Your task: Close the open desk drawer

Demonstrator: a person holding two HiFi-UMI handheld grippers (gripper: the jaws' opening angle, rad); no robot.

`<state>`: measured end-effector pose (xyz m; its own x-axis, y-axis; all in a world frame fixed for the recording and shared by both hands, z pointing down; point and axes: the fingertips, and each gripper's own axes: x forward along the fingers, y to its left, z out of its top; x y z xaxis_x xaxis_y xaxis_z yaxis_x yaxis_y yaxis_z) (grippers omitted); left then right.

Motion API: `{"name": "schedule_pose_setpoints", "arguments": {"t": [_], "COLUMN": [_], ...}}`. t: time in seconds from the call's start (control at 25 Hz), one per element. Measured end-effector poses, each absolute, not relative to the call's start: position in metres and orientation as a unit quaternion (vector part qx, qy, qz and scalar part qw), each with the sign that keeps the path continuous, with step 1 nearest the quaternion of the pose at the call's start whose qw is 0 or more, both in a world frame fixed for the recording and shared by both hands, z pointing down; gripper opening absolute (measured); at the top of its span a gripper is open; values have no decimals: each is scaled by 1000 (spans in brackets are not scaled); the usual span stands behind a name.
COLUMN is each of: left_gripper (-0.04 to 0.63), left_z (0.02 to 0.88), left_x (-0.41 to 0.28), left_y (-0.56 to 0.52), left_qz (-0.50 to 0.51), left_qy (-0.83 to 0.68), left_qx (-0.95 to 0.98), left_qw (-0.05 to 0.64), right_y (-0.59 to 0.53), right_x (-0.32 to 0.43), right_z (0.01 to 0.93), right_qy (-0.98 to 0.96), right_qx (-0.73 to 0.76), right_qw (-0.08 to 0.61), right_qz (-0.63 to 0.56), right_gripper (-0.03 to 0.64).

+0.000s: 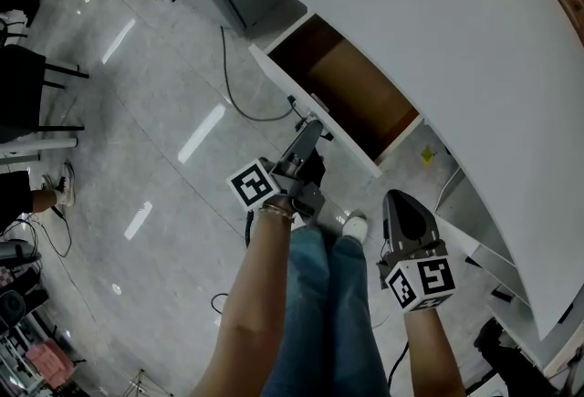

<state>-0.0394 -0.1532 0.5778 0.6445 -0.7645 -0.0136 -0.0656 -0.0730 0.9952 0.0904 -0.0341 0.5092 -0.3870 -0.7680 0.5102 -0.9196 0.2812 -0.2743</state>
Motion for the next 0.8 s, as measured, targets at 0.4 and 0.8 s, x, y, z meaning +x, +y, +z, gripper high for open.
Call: {"name": "schedule_pose_setpoints", "arguments": {"t": [0.4, 0.8], "left_gripper": [103, 103], "left_z": [576, 575], "left_x": [-37, -23], "left_y": [-154, -164], "left_qz": [-292, -281], "left_qy": [-318, -336], "left_qx": [665, 660], "left_qw": [609, 610], "right_y": [-40, -56], "right_x": [84, 101], "right_z": [506, 512], "right_qy": [-778, -727], "right_qx": [557, 628], "right_qw": [163, 171], "right_qz": [239, 217], "right_gripper": [-2, -3]}}
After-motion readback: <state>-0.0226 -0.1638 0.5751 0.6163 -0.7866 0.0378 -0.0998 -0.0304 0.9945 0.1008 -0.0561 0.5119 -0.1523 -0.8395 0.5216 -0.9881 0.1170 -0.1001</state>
